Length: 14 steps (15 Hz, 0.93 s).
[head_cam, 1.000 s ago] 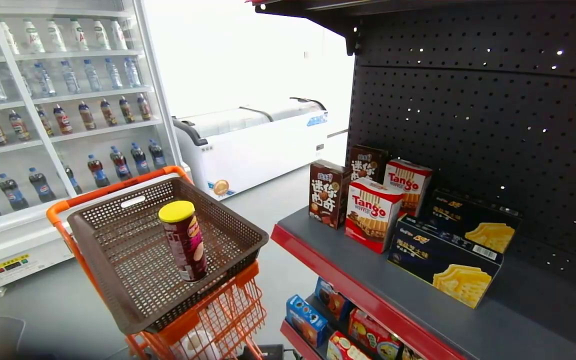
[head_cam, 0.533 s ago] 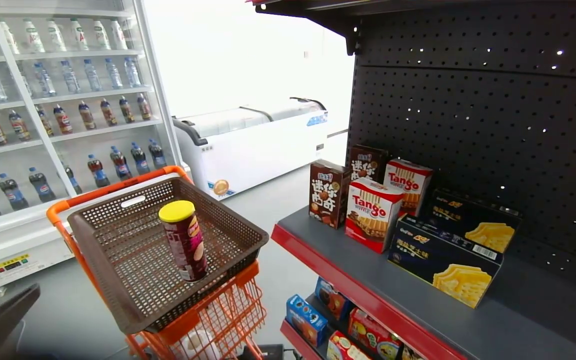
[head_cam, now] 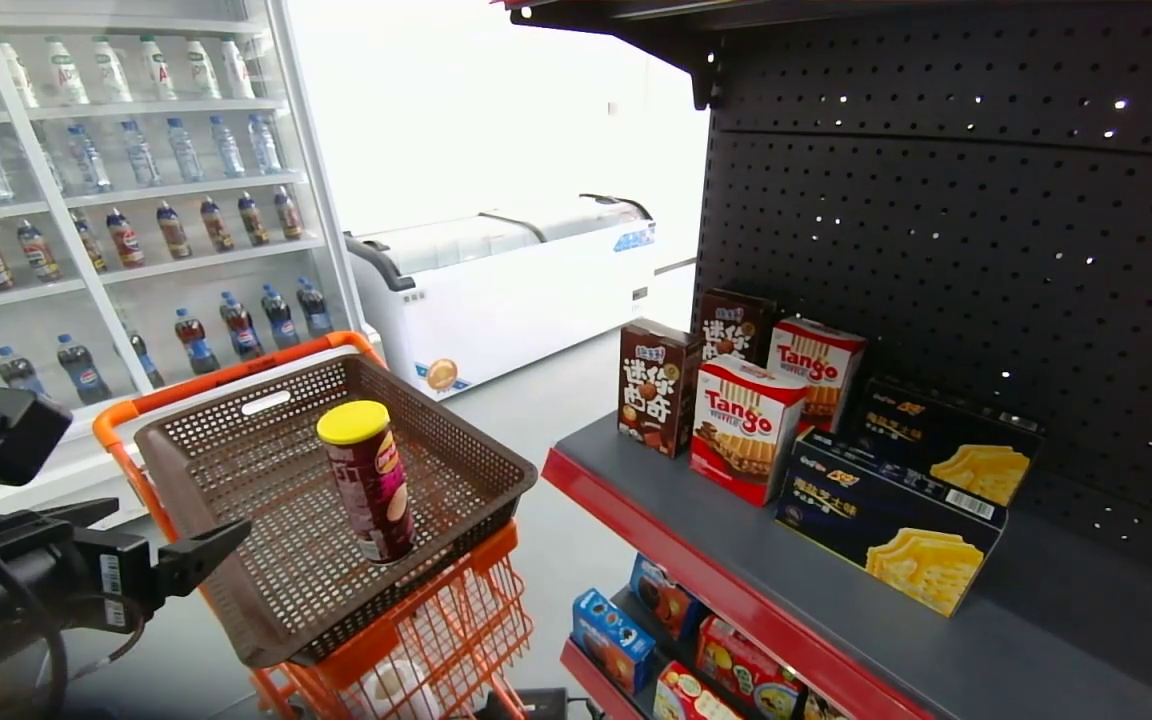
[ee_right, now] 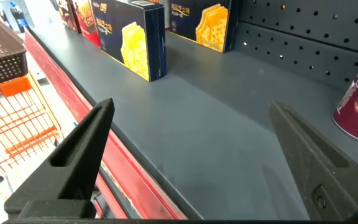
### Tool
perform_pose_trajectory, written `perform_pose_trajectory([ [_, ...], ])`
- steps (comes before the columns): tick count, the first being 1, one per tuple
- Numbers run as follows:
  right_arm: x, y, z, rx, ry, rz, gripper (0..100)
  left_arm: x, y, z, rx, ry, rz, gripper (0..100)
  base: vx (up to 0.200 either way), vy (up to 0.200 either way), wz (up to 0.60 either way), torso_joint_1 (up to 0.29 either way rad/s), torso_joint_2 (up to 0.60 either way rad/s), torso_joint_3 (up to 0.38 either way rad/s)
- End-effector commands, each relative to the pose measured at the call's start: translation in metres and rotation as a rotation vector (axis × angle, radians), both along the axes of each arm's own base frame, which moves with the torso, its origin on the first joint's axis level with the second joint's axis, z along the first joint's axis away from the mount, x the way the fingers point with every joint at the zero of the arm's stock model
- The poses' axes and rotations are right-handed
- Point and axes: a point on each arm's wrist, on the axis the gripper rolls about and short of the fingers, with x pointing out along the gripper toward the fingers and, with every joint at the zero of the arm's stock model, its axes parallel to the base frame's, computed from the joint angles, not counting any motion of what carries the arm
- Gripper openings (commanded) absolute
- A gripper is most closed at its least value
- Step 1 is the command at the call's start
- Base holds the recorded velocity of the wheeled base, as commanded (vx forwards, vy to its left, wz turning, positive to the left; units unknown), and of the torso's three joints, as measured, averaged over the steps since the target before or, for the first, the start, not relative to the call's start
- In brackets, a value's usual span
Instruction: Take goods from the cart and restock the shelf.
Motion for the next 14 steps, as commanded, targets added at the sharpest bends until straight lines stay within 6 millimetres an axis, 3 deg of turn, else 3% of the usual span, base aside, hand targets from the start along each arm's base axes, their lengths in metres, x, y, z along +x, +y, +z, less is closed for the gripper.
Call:
perform_pose_trajectory([
  [1, 0.0, 0.0, 0.0, -0.001, -0.001, 0.001, 100, 0.031, 0.0, -0.023, -0.001, 0.073, -0.001, 100, 0.0, 0.0, 0.0, 0.0, 0.0, 0.0],
  [9, 0.0, 0.0, 0.0, -0.001, -0.001, 0.001, 100, 0.129, -0.001, -0.078, 0.019, 0.0, -0.015, 100, 0.0, 0.0, 0.0, 0.0, 0.0, 0.0],
  [14, 0.0, 0.0, 0.0, -0.001, -0.001, 0.001, 100, 0.167, -0.002, -0.104, 0.052, -0.041, -0.03, 100, 0.0, 0.0, 0.0, 0.0, 0.0, 0.0],
])
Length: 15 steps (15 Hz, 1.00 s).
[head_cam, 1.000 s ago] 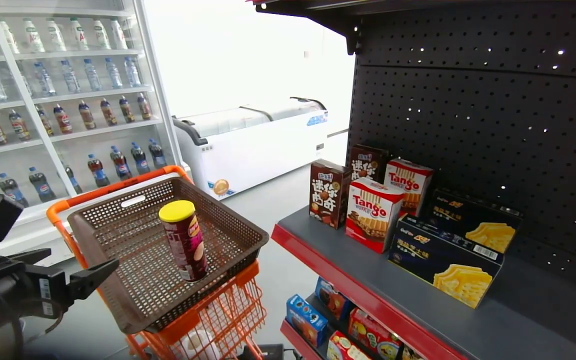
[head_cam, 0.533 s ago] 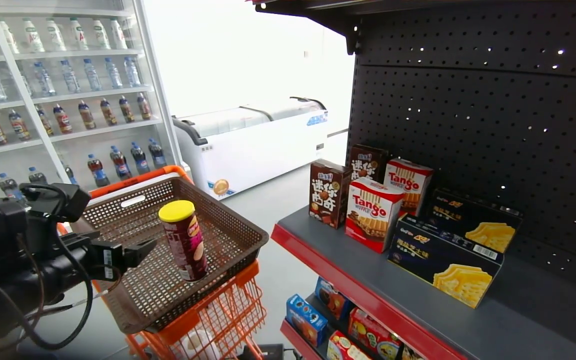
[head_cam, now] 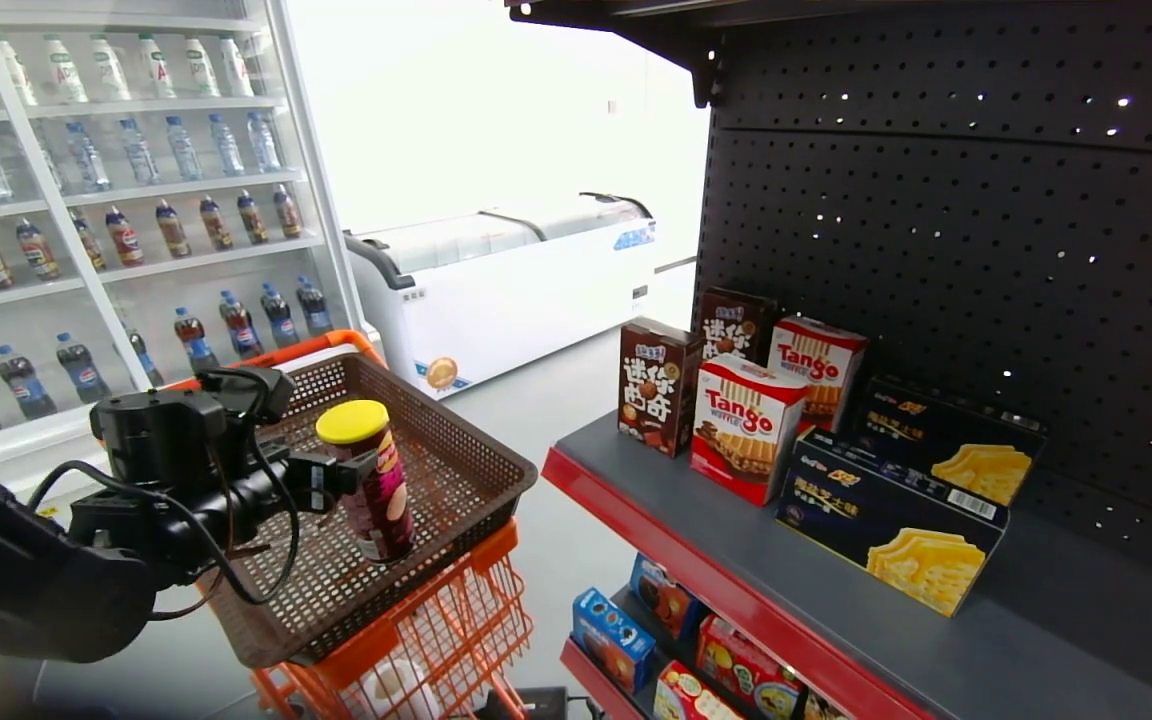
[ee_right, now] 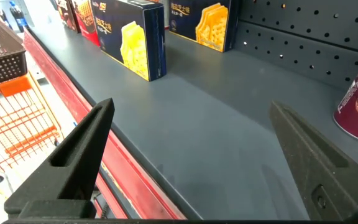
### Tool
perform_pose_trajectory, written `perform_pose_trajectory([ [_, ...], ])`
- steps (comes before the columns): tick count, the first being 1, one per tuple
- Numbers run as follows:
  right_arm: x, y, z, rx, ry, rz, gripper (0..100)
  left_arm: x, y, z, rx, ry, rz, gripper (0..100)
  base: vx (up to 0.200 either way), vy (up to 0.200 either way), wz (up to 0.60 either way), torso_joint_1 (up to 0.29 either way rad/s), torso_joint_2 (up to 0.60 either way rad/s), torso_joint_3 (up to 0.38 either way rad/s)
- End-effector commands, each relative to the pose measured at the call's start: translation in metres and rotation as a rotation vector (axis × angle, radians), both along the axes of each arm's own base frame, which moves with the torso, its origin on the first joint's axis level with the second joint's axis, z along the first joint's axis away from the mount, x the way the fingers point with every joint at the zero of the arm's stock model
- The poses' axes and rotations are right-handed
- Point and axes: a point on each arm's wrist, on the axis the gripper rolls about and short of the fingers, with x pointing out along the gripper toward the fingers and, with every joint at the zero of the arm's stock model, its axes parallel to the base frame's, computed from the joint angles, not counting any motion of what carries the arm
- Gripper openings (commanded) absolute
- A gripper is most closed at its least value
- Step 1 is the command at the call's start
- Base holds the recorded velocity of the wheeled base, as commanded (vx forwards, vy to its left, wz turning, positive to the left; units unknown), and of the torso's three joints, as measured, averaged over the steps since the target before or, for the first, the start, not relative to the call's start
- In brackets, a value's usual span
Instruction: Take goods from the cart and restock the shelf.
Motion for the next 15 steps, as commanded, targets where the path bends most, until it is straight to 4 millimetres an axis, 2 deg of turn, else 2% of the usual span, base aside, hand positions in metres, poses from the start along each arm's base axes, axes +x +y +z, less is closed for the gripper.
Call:
perform_pose_trajectory([
  [1, 0.0, 0.0, 0.0, -0.001, -0.001, 0.001, 100, 0.017, -0.002, -0.028, 0.011, 0.046, -0.007, 100, 0.0, 0.0, 0.0, 0.0, 0.0, 0.0],
  [10, 0.0, 0.0, 0.0, -0.001, -0.001, 0.001, 100, 0.033, -0.002, -0.058, 0.011, 0.058, -0.009, 100, 0.0, 0.0, 0.0, 0.0, 0.0, 0.0],
  [15, 0.0, 0.0, 0.0, -0.001, -0.001, 0.001, 100, 0.039, -0.002, -0.064, 0.011, 0.035, -0.007, 100, 0.0, 0.0, 0.0, 0.0, 0.0, 0.0],
])
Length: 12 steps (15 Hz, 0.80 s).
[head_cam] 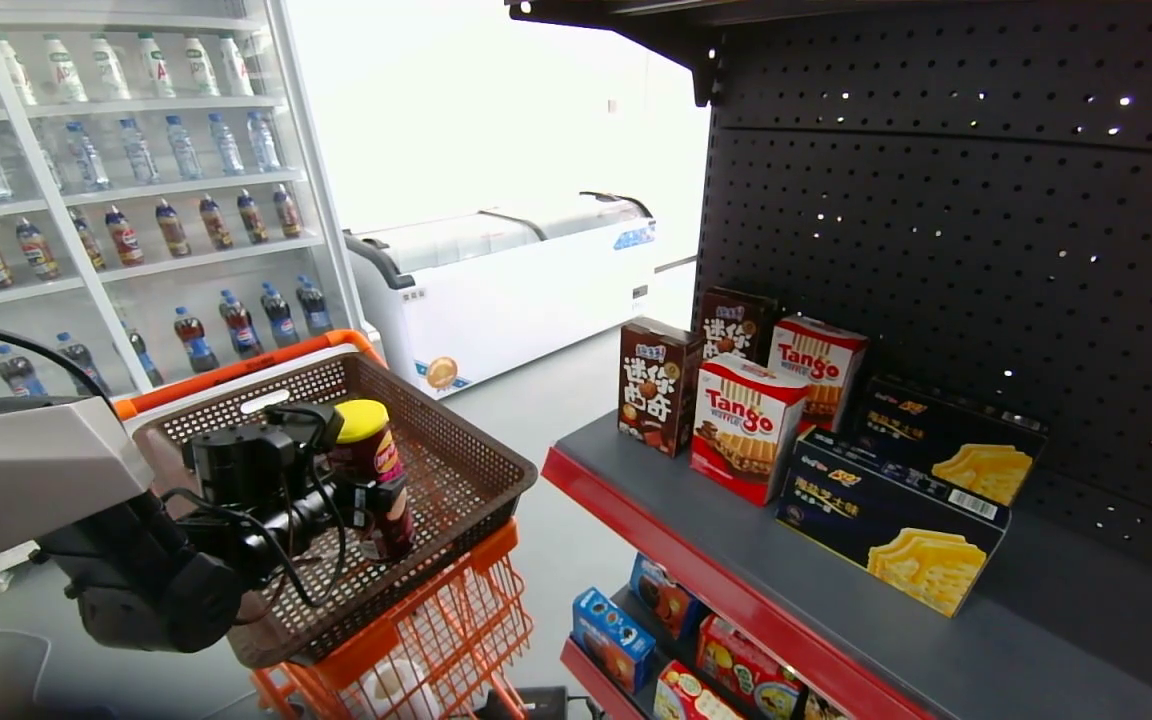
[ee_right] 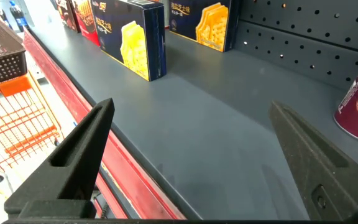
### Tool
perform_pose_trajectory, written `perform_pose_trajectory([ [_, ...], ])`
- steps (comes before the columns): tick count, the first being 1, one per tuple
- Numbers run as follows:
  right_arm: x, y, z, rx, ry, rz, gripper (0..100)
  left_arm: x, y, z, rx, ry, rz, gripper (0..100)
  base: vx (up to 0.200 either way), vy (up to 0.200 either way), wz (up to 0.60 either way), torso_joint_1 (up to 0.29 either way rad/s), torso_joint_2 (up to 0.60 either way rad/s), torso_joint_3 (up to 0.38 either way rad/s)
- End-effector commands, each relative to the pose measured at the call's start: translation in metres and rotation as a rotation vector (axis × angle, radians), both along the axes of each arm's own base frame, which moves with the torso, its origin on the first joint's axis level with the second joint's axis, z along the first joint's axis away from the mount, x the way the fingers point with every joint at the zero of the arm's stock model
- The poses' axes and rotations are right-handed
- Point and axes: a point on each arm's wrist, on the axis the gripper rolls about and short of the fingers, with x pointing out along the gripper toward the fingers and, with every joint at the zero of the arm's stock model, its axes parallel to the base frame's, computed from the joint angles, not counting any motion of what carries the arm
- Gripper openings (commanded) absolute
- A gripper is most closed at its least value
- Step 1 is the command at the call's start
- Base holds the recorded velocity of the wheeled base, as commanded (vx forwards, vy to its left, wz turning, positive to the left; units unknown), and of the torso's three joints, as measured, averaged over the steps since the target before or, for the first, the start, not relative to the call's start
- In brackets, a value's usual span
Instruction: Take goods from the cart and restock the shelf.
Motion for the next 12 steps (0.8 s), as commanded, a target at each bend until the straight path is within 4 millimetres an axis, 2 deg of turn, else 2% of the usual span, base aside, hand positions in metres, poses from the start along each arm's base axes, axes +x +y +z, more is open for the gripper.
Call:
perform_pose_trajectory([
  [1, 0.0, 0.0, 0.0, 0.0, -0.001, 0.001, 100, 0.004, 0.001, -0.002, 0.002, -0.002, 0.005, 0, 0.0, 0.0, 0.0, 0.0, 0.0, 0.0],
  [4, 0.0, 0.0, 0.0, 0.0, -0.001, 0.001, 100, 0.004, 0.001, -0.003, 0.008, 0.009, 0.016, 0, 0.0, 0.0, 0.0, 0.0, 0.0, 0.0],
  [6, 0.0, 0.0, 0.0, 0.0, -0.001, 0.001, 100, 0.006, -0.002, 0.003, 0.041, -0.012, 0.019, 0, 0.0, 0.0, 0.0, 0.0, 0.0, 0.0],
  [7, 0.0, 0.0, 0.0, 0.0, -0.001, 0.001, 100, 0.006, -0.008, 0.028, 0.05, -0.069, -0.005, 0, 0.0, 0.0, 0.0, 0.0, 0.0, 0.0],
  [9, 0.0, 0.0, 0.0, 0.0, -0.001, 0.001, 100, 0.005, -0.021, 0.058, 0.047, -0.099, -0.047, 0, 0.0, 0.0, 0.0, 0.0, 0.0, 0.0],
  [10, 0.0, 0.0, 0.0, 0.0, -0.001, 0.001, 100, 0.002, -0.025, 0.065, 0.04, -0.097, -0.082, 0, 0.0, 0.0, 0.0, 0.0, 0.0, 0.0],
  [12, 0.0, 0.0, 0.0, 0.0, -0.001, 0.001, 100, -0.012, -0.047, 0.099, 0.013, -0.08, -0.198, 0, 0.0, 0.0, 0.0, 0.0, 0.0, 0.0],
])
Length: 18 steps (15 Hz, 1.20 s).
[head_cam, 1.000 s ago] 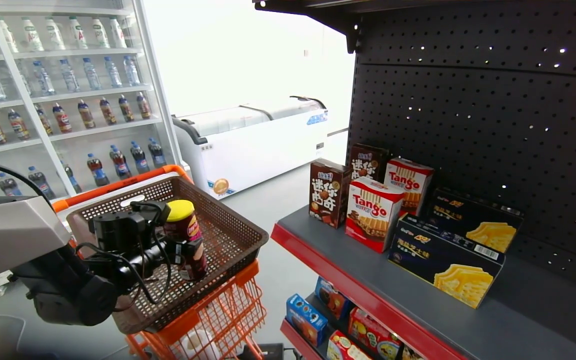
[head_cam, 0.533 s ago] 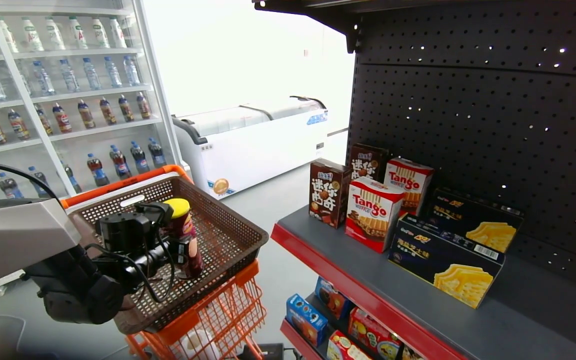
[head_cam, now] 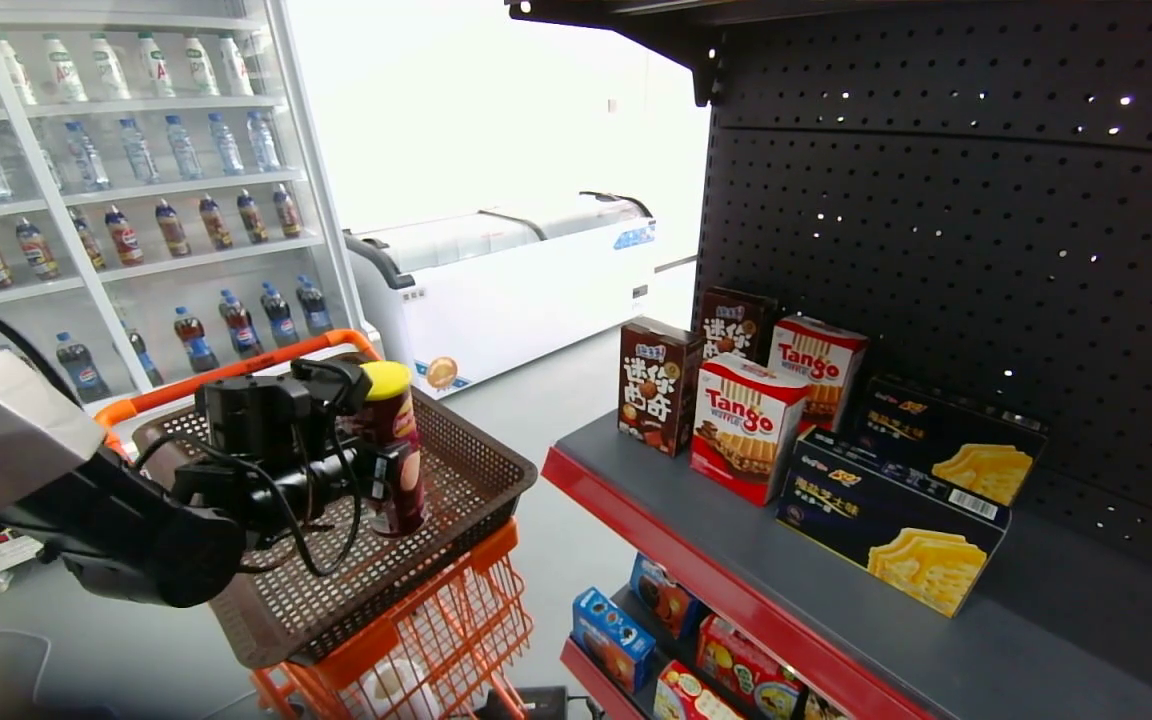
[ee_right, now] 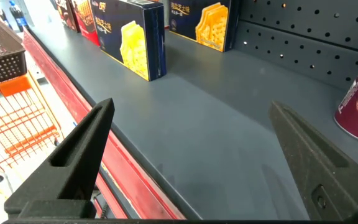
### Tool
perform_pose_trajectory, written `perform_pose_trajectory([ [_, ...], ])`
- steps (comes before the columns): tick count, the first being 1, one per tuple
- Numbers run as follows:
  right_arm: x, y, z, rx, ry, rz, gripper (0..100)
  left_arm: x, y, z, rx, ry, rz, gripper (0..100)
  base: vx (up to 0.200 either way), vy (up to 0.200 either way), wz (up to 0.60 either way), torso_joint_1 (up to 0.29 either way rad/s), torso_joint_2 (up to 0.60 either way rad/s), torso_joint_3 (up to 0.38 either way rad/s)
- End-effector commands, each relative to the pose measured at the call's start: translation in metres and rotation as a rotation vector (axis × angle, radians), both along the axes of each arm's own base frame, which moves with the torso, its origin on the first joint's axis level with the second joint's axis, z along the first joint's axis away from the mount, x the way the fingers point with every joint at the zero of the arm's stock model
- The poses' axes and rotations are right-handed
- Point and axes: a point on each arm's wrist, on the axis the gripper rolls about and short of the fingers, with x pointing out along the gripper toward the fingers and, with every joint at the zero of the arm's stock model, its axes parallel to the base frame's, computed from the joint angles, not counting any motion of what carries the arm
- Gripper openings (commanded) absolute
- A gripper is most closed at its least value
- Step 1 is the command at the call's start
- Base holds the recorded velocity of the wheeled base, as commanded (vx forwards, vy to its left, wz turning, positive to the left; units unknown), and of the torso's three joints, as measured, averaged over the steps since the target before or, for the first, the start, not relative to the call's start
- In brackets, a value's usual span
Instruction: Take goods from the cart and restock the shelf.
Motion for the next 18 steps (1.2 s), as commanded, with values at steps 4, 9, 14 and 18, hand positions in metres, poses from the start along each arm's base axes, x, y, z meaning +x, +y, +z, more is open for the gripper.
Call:
perform_pose_trajectory([
  [4, 0.0, 0.0, 0.0, 0.0, -0.001, 0.001, 100, -0.049, -0.033, 0.093, -0.103, -0.098, -0.234, 0, 0.0, 0.0, 0.0, 0.0, 0.0, 0.0],
  [9, 0.0, 0.0, 0.0, 0.0, -0.001, 0.001, 100, -0.088, -0.033, 0.126, -0.095, -0.153, -0.354, 0, 0.0, 0.0, 0.0, 0.0, 0.0, 0.0],
  [14, 0.0, 0.0, 0.0, 0.0, -0.001, 0.001, 100, -0.13, -0.032, 0.15, -0.183, -0.156, -0.416, 0, 0.0, 0.0, 0.0, 0.0, 0.0, 0.0],
  [18, 0.0, 0.0, 0.0, 0.0, -0.001, 0.001, 100, -0.153, -0.029, 0.157, -0.219, -0.19, -0.457, 0, 0.0, 0.0, 0.0, 0.0, 0.0, 0.0],
])
